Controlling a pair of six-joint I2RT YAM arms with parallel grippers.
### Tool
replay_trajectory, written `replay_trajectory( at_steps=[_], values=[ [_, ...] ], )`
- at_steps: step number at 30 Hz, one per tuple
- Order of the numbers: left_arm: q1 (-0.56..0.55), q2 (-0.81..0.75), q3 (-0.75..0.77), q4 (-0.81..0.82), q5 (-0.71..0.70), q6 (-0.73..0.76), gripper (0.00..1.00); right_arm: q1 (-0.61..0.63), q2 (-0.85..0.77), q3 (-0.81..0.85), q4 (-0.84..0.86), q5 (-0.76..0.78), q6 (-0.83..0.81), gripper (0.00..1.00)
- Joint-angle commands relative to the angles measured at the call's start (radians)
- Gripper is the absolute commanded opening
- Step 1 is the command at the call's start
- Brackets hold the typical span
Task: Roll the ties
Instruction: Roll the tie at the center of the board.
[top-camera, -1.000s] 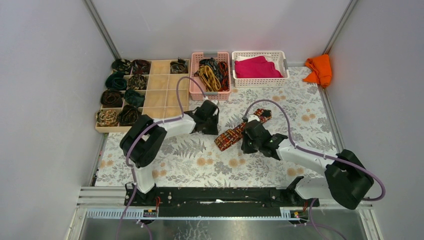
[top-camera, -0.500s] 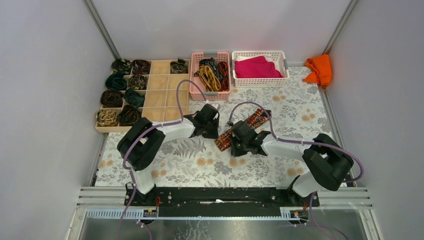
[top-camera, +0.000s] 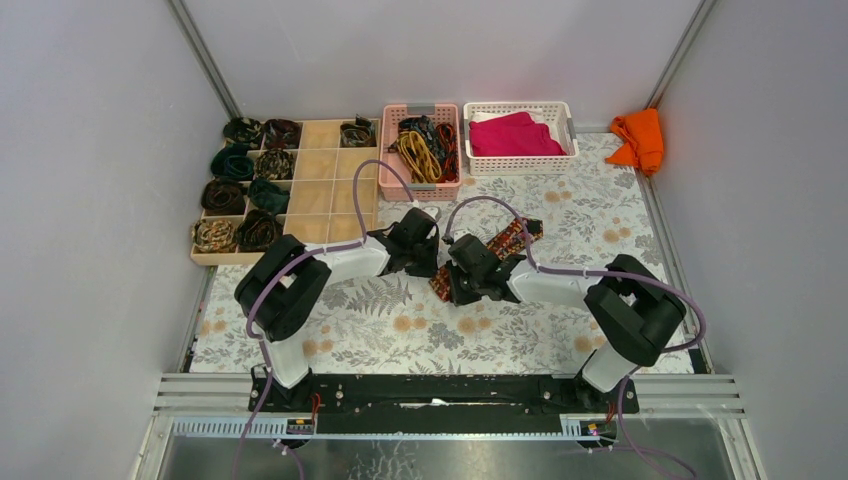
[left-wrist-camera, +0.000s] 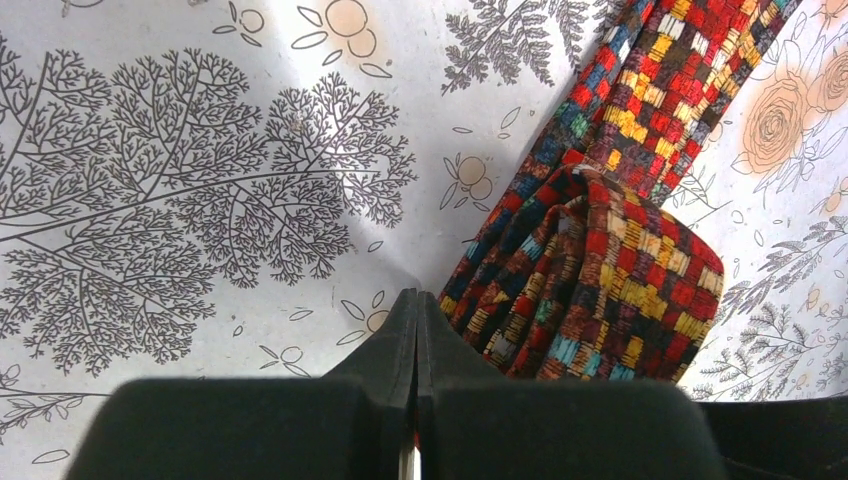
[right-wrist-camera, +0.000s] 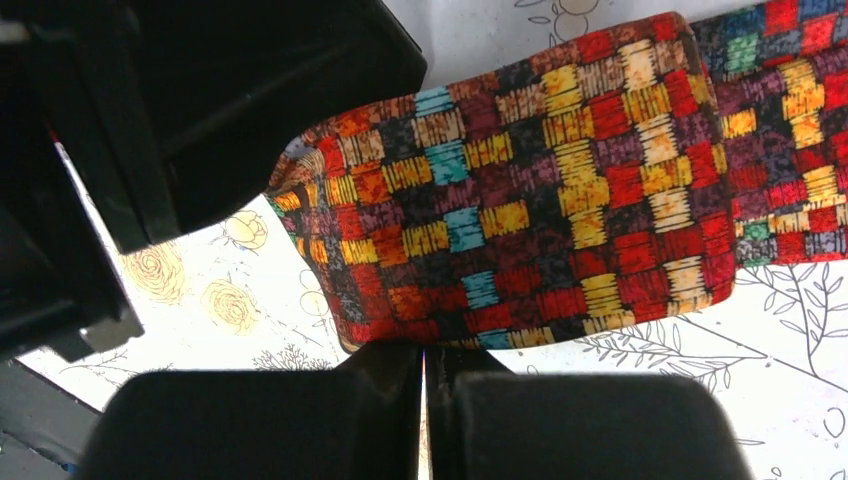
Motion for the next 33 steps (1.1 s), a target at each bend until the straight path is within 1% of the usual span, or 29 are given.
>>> replay_trajectory(
  at_steps=[1, 6, 9, 13, 17, 20, 25, 28, 29, 31, 32, 33],
  values=[
    [0.002, 0.012, -0.027, 0.017, 0.008, 0.031, 0.00, 0.007, 0.016, 0.049, 0.020, 0.013, -0.018, 0.00],
    [0.001, 0.025, -0.014, -0.001, -0.031, 0.048, 0.00, 0.005, 0.010, 0.049, 0.006, 0.035, -0.026, 0.00],
    [0.011, 0.037, 0.019, -0.049, -0.141, 0.037, 0.00, 0.005, -0.010, 0.039, -0.030, 0.057, -0.032, 0.00],
    [0.067, 0.023, 0.056, -0.104, -0.281, 0.001, 0.00, 0.006, -0.099, -0.009, -0.096, 0.128, -0.035, 0.02],
    [0.102, -0.053, 0.063, -0.138, -0.374, -0.014, 0.01, 0.007, -0.218, -0.007, -0.194, 0.195, -0.063, 0.07],
    [0.101, -0.137, 0.037, -0.148, -0.401, -0.019, 0.01, 0.021, -0.273, 0.032, -0.273, 0.247, -0.092, 0.11],
    [0.101, -0.314, -0.077, -0.134, -0.414, -0.054, 0.01, 0.088, -0.273, 0.135, -0.361, 0.349, -0.172, 0.24],
    [0.101, -0.418, -0.143, -0.121, -0.414, -0.074, 0.01, 0.136, -0.223, 0.197, -0.381, 0.385, -0.218, 0.32],
    [0.101, -0.449, -0.163, -0.121, -0.421, -0.082, 0.01, 0.146, -0.204, 0.214, -0.383, 0.397, -0.234, 0.37],
    [0.102, -0.510, -0.195, -0.121, -0.439, -0.088, 0.01, 0.176, -0.162, 0.251, -0.388, 0.430, -0.257, 0.40],
    [0.102, -0.536, -0.208, -0.124, -0.448, -0.091, 0.01, 0.186, -0.144, 0.265, -0.388, 0.443, -0.274, 0.45],
    [0.102, -0.560, -0.219, -0.126, -0.453, -0.091, 0.01, 0.193, -0.129, 0.278, -0.380, 0.448, -0.285, 0.52]
  ],
)
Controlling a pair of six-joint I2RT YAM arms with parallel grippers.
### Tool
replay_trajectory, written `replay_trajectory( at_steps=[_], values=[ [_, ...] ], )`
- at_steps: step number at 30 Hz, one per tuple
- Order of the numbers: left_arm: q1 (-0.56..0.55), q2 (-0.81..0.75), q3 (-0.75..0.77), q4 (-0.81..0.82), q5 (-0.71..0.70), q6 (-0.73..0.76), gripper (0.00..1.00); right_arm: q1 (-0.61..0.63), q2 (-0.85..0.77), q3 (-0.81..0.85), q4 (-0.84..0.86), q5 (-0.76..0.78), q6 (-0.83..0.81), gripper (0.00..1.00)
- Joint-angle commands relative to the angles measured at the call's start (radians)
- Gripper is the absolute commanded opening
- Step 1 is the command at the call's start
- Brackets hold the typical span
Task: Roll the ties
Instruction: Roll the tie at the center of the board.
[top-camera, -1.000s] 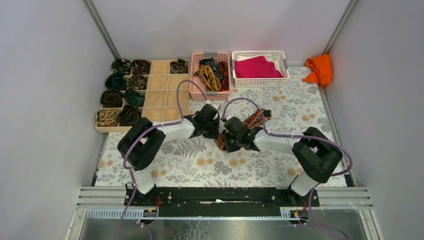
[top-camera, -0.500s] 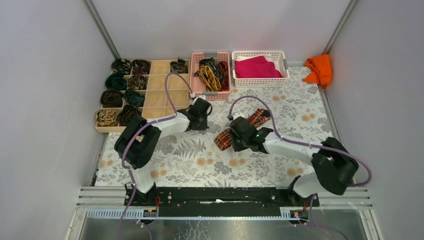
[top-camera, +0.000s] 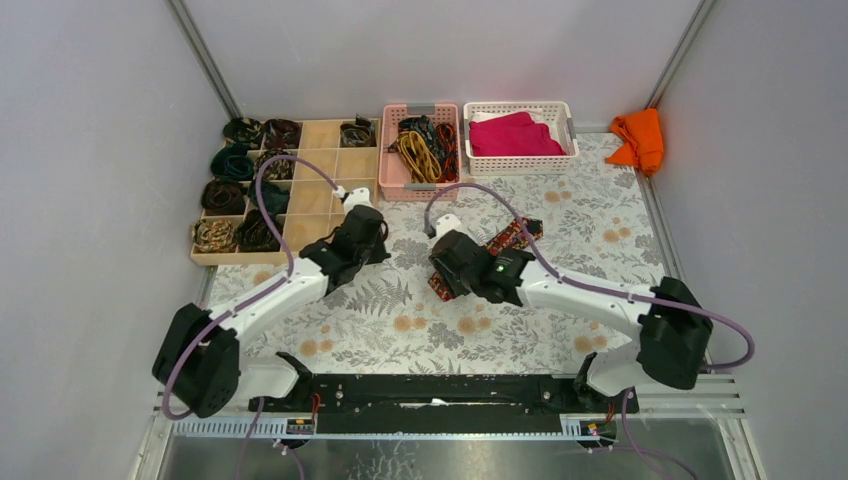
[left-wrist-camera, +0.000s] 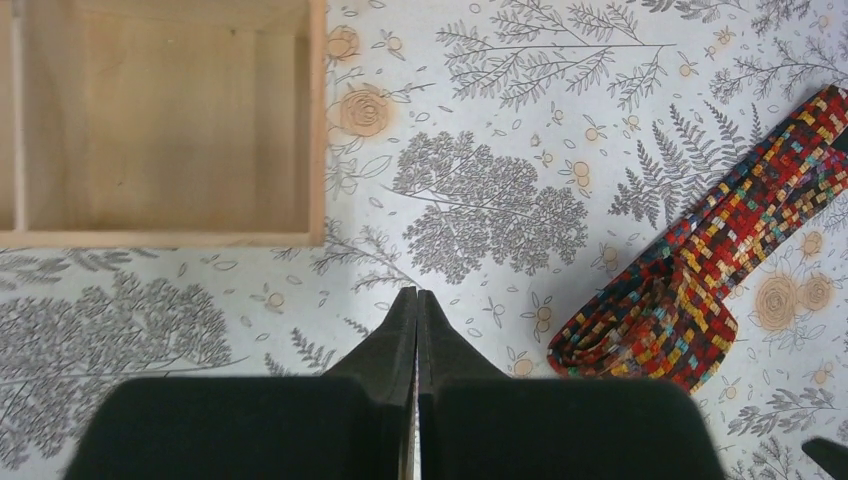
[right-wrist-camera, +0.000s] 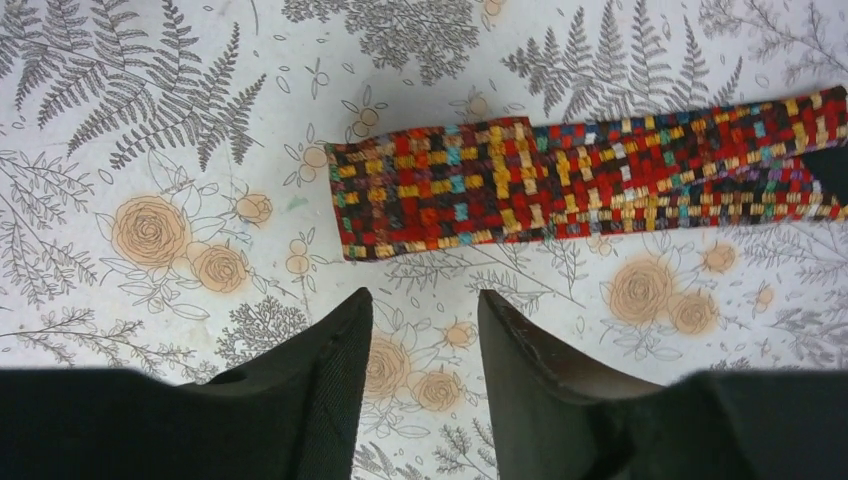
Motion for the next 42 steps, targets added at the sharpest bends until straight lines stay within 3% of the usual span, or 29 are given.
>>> replay_trajectory(
  at_steps=[1, 11, 22, 36, 42],
  values=[
    [-0.001, -0.097, -0.051, -0.007, -0.066, -0.028, 0.01, 0.043, 0.075, 0.078, -0.028, 0.093, -0.096, 0.55],
    [0.020, -0.152, -0.090, 0.005, -0.044, -0.003, 0.01, 0.087, 0.213, 0.120, 0.036, 0.070, -0.200, 0.69],
    [0.055, -0.162, -0.121, 0.032, -0.009, 0.008, 0.00, 0.088, 0.304, 0.151, 0.087, 0.077, -0.235, 0.70],
    [0.070, -0.152, -0.129, 0.046, 0.012, 0.011, 0.00, 0.088, 0.398, 0.158, 0.032, 0.060, -0.198, 0.71],
    [0.072, -0.139, -0.129, 0.057, 0.030, 0.011, 0.00, 0.086, 0.410, 0.137, 0.035, -0.012, -0.160, 0.79]
  ],
)
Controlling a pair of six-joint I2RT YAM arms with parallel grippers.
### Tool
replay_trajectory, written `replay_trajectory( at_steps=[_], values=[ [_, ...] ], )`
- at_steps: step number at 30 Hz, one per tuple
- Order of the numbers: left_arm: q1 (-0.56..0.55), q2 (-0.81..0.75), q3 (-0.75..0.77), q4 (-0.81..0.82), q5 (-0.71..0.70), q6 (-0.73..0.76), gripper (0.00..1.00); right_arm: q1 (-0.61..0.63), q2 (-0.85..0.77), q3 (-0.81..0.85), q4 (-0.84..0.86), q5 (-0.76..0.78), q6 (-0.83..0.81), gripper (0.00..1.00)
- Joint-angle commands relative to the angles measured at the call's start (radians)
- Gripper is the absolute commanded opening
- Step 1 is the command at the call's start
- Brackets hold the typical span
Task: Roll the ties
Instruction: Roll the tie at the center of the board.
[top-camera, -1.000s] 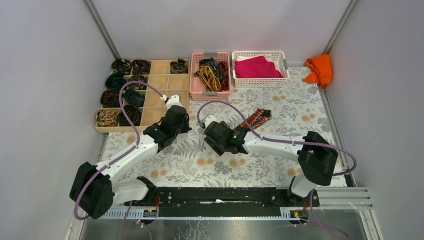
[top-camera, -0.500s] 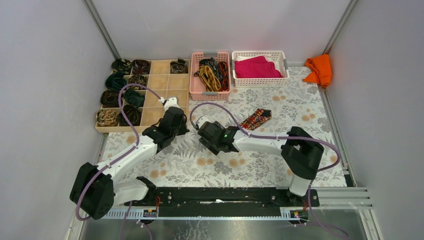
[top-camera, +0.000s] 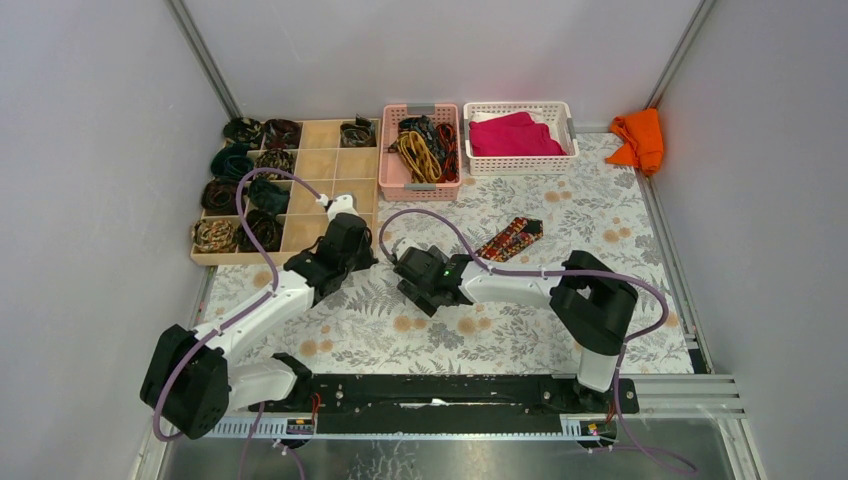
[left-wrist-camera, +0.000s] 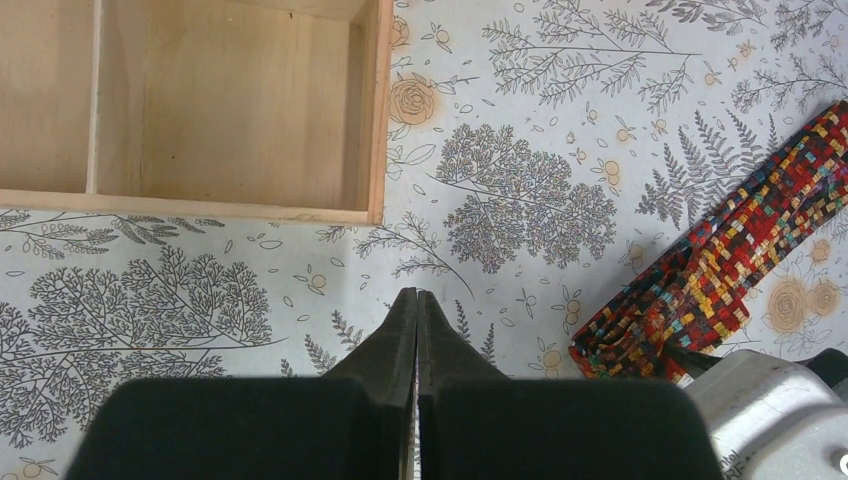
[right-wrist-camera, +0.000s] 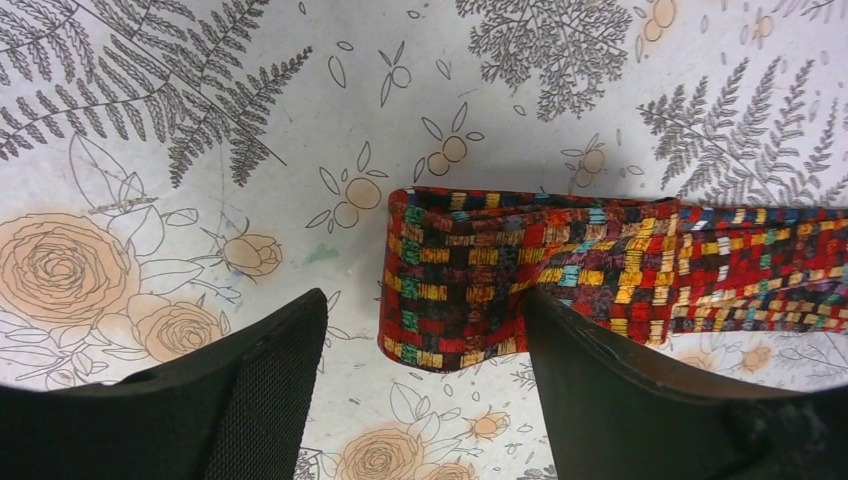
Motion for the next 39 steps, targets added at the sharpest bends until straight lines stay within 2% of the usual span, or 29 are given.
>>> replay_trajectory(
  at_steps=[1, 5, 12, 24, 28, 39],
  values=[
    [0.010, 0.013, -0.006, 0.049, 0.016, 0.014, 0.00, 0.005, 0.027, -0.006, -0.018, -0.058, 0.038, 0.80],
    [0.011, 0.014, -0.006, 0.047, 0.018, 0.016, 0.00, 0.006, 0.050, -0.013, -0.008, -0.083, 0.053, 0.82],
    [0.012, -0.001, 0.000, 0.047, 0.024, 0.015, 0.00, 0.004, 0.112, 0.041, -0.074, 0.084, 0.086, 0.78],
    [0.012, -0.005, -0.001, 0.053, 0.000, 0.012, 0.00, -0.039, 0.140, 0.069, -0.047, 0.061, 0.116, 0.39],
    [0.025, -0.005, -0.011, 0.058, -0.024, -0.002, 0.00, -0.040, 0.112, 0.075, 0.007, -0.025, 0.140, 0.28],
    [0.080, -0.018, -0.001, 0.054, -0.006, -0.018, 0.00, -0.045, 0.068, 0.179, 0.064, -0.311, 0.310, 0.25]
  ],
)
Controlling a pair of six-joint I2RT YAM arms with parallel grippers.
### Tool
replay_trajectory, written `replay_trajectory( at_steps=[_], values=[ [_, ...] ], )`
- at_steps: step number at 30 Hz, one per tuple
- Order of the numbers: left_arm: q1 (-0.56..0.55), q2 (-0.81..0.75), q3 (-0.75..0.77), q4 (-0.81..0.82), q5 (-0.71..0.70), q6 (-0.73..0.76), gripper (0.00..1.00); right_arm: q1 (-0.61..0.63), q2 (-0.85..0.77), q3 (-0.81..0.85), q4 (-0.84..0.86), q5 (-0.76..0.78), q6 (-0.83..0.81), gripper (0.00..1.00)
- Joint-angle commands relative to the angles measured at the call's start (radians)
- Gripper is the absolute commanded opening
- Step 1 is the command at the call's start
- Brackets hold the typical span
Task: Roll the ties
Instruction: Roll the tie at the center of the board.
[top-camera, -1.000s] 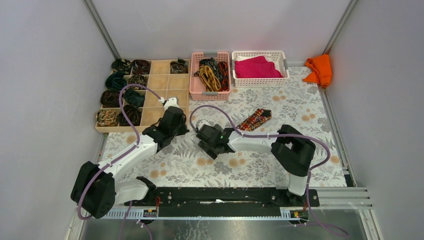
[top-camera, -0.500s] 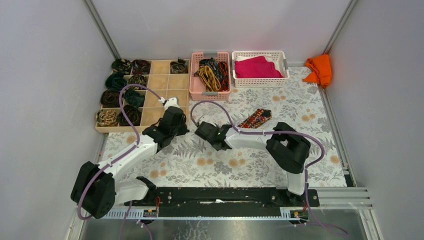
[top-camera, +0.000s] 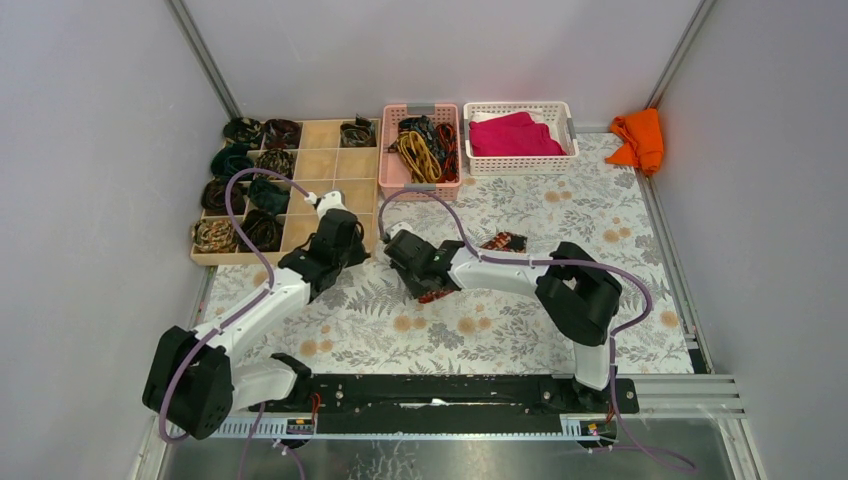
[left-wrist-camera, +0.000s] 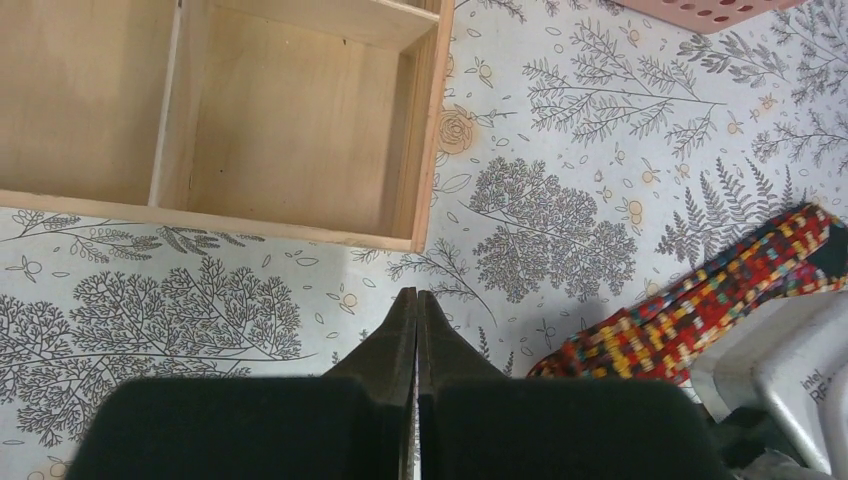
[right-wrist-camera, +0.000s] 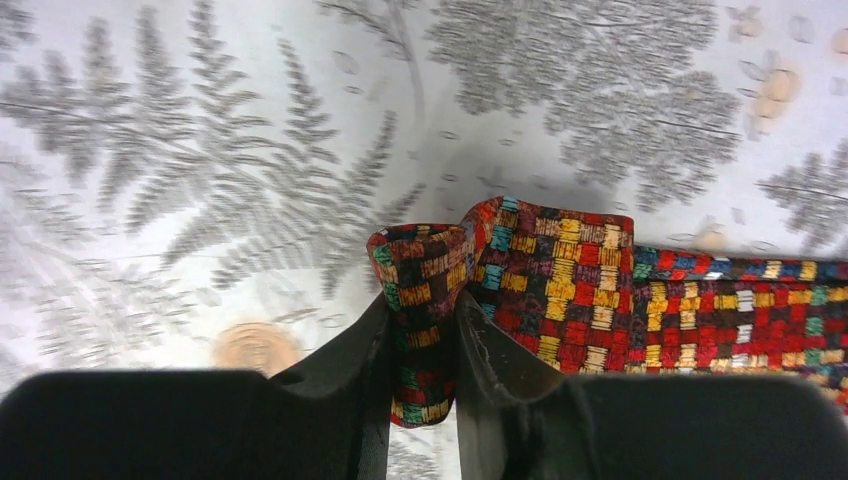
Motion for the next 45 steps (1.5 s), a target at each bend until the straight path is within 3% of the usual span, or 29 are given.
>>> replay_trajectory(
  at_steps=[1, 18, 24, 34, 40, 45],
  values=[
    [0.016, -0.021, 0.001, 0.053, 0.002, -0.001, 0.00, -0.008, -0.025, 0.051, 0.041, -0.208, 0.127, 0.24],
    [0.016, 0.092, -0.001, 0.222, 0.178, 0.007, 0.00, -0.214, -0.199, -0.369, 0.599, -0.668, 0.465, 0.22],
    [0.015, 0.161, 0.000, 0.328, 0.255, 0.003, 0.00, -0.259, -0.230, -0.442, 0.712, -0.756, 0.529, 0.21],
    [0.004, 0.456, 0.015, 0.633, 0.645, -0.008, 0.00, -0.312, -0.227, -0.507, 0.777, -0.816, 0.546, 0.21],
    [0.004, 0.546, -0.065, 0.807, 0.866, -0.046, 0.00, -0.328, -0.235, -0.530, 0.780, -0.817, 0.526, 0.20],
    [0.004, 0.594, -0.104, 0.865, 0.961, -0.062, 0.00, -0.339, -0.244, -0.547, 0.796, -0.817, 0.530, 0.20]
  ],
)
